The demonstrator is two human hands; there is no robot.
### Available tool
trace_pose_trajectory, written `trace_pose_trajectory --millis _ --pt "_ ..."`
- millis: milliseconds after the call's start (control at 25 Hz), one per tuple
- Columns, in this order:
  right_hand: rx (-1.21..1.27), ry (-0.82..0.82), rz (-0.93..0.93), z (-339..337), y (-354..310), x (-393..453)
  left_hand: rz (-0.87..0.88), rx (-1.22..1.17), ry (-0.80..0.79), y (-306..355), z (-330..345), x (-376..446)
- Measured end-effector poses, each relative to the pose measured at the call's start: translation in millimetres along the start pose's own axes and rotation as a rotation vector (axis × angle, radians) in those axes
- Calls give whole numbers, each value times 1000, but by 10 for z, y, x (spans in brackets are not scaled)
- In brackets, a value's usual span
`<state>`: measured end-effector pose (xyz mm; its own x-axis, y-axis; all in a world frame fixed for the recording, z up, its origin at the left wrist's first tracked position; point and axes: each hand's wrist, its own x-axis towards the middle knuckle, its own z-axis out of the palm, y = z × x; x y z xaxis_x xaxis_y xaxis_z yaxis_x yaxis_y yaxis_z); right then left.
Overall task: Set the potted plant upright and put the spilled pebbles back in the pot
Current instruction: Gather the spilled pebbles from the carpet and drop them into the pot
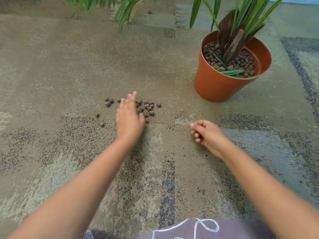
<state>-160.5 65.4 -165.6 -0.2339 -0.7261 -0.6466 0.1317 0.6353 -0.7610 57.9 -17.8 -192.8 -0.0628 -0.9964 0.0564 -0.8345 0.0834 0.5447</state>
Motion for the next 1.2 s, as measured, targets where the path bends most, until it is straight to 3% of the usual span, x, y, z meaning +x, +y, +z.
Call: trace_pose_trajectory --millis 200,360,560,960,1080,1200 --pt "443 -91 84 149 174 -211 -60 231 -67 -610 -401 459" --pt "454 -125 94 228 167 -222 -28 279 -207 -718 -532 626" --pt "549 -166 59 165 270 -272 -6 254 -2 -684 -534 545" --pt "577 -197 34 137 327 -311 -321 -95 5 -539 -600 441" --pt "591 -199 44 134 317 -305 -292 -117 19 -262 -592 358" --pt "617 -175 55 155 296 -313 -332 -357 -33 154 -540 224"
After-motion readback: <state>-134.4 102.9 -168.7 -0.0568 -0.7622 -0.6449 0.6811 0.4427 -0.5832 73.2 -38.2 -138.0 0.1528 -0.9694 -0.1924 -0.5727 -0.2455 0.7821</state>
